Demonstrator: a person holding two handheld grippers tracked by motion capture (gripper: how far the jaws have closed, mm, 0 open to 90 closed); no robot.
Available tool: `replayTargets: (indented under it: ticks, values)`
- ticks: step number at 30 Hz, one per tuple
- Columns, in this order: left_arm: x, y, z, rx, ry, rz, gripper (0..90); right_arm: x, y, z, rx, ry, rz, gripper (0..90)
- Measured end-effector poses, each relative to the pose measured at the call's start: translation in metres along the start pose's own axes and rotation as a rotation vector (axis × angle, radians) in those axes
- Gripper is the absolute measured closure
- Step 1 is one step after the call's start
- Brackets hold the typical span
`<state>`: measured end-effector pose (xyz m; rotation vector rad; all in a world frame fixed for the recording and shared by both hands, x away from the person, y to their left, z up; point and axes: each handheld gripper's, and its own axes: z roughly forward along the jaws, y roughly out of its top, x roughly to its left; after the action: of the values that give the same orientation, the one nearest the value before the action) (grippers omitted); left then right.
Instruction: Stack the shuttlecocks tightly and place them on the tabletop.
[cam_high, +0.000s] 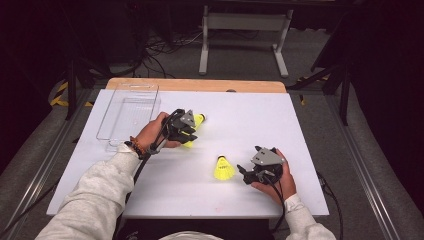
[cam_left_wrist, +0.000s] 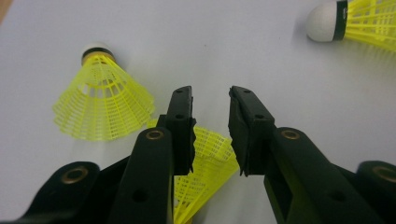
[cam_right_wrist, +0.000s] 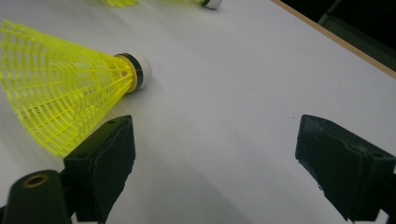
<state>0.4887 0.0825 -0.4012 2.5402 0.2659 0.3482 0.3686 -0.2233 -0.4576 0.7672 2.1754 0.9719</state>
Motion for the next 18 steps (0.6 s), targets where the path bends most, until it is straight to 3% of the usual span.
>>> replayTargets:
  ticks: [7, 18]
  values:
    - [0.001, 0.000, -0.015, -0.047, 0.009, 0.004, 67.1, 0.000, 0.000, 0.000, -0.006, -0.001, 0.004, 12.9]
    - [-0.006, -0.021, -0.007, 0.008, -0.017, -0.023, 68.7, 0.000, 0.000, 0.000, 0.005, -0.005, -0.001, 13.2]
